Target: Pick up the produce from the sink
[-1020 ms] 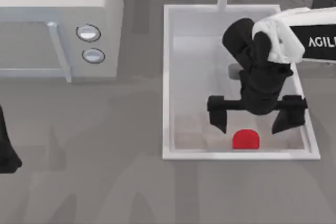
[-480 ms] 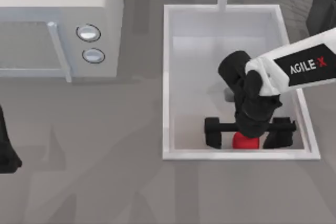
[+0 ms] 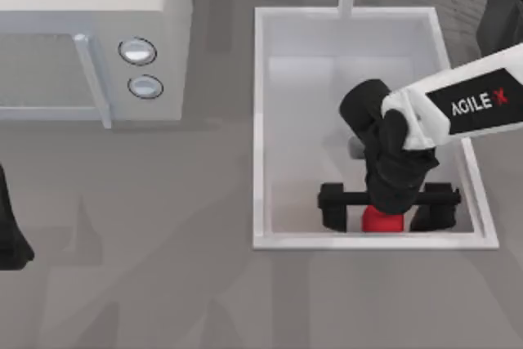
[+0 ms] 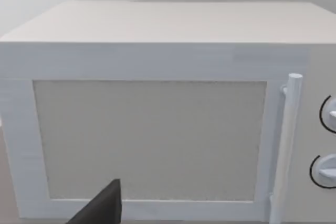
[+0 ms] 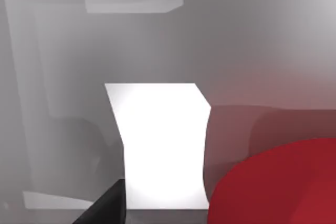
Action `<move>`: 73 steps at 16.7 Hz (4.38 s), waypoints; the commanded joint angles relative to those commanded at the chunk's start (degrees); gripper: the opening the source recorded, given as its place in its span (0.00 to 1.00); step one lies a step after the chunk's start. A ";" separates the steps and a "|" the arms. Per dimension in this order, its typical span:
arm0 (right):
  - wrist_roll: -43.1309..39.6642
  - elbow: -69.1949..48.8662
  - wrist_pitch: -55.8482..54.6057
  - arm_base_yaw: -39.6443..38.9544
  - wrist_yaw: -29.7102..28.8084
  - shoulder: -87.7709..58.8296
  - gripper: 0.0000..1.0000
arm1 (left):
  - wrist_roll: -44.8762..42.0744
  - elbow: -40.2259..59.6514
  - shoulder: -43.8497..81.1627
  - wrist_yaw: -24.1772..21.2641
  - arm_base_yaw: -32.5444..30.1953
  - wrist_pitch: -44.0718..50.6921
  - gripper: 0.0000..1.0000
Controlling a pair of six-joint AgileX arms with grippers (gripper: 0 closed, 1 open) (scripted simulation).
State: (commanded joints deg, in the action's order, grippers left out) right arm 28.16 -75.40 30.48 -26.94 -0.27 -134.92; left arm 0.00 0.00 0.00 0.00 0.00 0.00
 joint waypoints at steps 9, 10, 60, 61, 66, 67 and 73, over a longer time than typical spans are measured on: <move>0.00 0.00 0.00 0.00 0.00 0.00 0.00 | 0.00 0.00 0.00 0.00 0.00 0.00 1.00; 0.00 0.00 0.00 0.00 0.00 0.00 0.00 | 0.00 0.00 0.00 0.00 0.00 0.00 1.00; -30.53 -2.20 46.14 29.83 0.21 43.46 0.00 | 0.00 0.00 0.00 0.00 0.00 0.00 1.00; -30.52 -0.93 44.80 29.83 0.21 43.19 0.00 | 0.00 0.00 0.00 0.00 0.00 0.00 1.00; -30.41 9.35 30.95 29.80 0.24 40.98 0.00 | 0.00 0.00 0.00 0.00 0.00 0.00 1.00; -30.39 11.67 27.91 29.79 0.25 40.46 0.00 | 0.00 0.00 0.00 0.00 0.00 0.00 1.00; -30.33 17.50 21.58 29.78 0.26 39.08 0.00 | 0.00 0.00 0.00 0.00 0.00 0.00 1.00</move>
State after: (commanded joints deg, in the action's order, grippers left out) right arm -2.17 -57.90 52.06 2.84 0.00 -95.84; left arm 0.00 0.00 0.00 0.00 0.00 0.00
